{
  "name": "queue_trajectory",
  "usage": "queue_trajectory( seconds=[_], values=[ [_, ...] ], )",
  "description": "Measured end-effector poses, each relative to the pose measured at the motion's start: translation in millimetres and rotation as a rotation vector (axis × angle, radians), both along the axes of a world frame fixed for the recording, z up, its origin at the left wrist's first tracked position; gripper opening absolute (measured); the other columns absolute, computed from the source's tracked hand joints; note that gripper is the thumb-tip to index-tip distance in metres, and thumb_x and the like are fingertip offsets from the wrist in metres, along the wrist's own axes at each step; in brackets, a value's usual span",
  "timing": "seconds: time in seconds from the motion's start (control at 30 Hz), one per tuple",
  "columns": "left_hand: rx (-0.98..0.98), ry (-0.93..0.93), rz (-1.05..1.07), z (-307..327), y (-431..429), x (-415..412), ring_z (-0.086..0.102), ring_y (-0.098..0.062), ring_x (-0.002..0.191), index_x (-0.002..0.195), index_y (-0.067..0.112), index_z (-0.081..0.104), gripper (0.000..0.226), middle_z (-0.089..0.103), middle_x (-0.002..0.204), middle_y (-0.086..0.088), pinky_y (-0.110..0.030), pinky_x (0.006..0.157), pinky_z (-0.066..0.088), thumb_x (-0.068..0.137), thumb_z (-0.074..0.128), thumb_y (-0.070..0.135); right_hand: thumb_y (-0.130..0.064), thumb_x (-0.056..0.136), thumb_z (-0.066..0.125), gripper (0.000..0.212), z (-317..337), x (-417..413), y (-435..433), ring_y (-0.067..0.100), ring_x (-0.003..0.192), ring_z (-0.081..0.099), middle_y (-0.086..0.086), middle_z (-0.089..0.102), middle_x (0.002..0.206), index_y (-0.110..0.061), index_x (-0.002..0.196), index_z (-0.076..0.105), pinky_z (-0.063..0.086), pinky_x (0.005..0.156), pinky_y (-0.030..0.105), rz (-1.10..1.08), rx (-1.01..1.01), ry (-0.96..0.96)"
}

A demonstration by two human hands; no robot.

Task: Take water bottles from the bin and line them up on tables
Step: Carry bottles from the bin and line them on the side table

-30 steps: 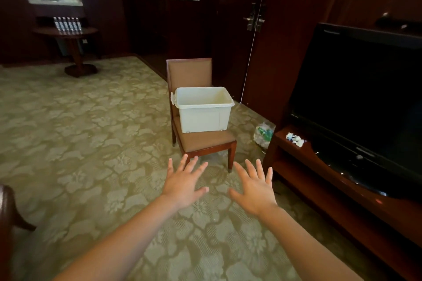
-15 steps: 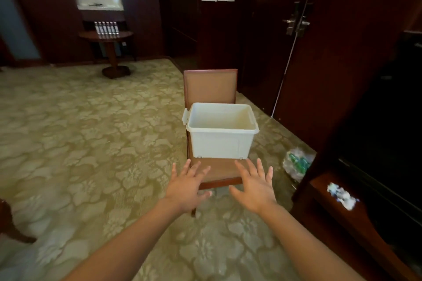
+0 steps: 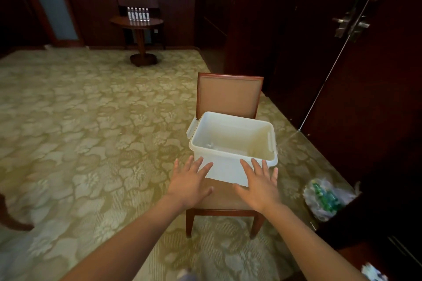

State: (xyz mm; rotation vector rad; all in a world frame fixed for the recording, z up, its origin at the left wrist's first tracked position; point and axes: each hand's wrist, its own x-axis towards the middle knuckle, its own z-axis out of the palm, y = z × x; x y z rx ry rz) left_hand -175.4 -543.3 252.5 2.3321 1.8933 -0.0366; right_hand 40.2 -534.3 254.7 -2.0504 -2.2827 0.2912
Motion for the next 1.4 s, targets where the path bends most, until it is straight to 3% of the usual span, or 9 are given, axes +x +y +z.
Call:
queue_trajectory(
  seconds=[0.37, 0.73, 1.07, 1.4],
  values=[
    [-0.052, -0.008, -0.062, -34.7, 206.4, -4.7, -0.004, -0.024, 0.152, 0.155, 0.038, 0.004, 0.072, 0.004, 0.165, 0.004, -0.052, 0.12, -0.004, 0.095, 0.034, 0.065, -0.06, 0.096, 0.04, 0.075, -31.0, -0.7, 179.5, 0.029, 0.153, -0.015, 0.001, -0.001, 0.168, -0.037, 0.158, 0.005, -0.014, 0.12, 0.054, -0.08, -0.054, 0.058],
    [-0.222, -0.038, -0.112, -79.1, 313.9, -3.3, 0.001, -0.025, 0.152, 0.155, 0.037, 0.002, 0.072, 0.003, 0.165, 0.001, -0.046, 0.121, 0.005, 0.096, 0.036, 0.06, -0.062, 0.096, 0.039, 0.075, -72.7, 3.7, 275.3, 0.03, 0.153, -0.012, 0.001, -0.001, 0.168, -0.037, 0.158, 0.004, -0.01, 0.12, 0.055, -0.15, -0.229, 0.089],
    [-0.362, -0.065, -0.019, -138.0, 409.3, 28.0, 0.009, -0.025, 0.151, 0.155, 0.035, 0.007, 0.073, 0.012, 0.164, -0.001, -0.043, 0.12, 0.015, 0.095, 0.041, 0.059, -0.06, 0.095, 0.042, 0.076, -125.1, 27.0, 395.0, 0.029, 0.153, -0.01, 0.002, 0.001, 0.168, -0.036, 0.158, 0.006, -0.007, 0.122, 0.055, -0.051, -0.418, 0.084],
    [-0.628, -0.139, 0.221, -230.9, 465.5, 47.9, 0.027, -0.024, 0.144, 0.154, 0.034, 0.017, 0.075, 0.026, 0.158, -0.001, -0.039, 0.115, 0.03, 0.091, 0.053, 0.053, -0.054, 0.094, 0.048, 0.076, -229.7, 40.2, 477.2, 0.03, 0.154, -0.007, 0.003, 0.007, 0.167, -0.035, 0.158, 0.011, -0.006, 0.12, 0.056, 0.049, -0.667, 0.136]
  ],
)
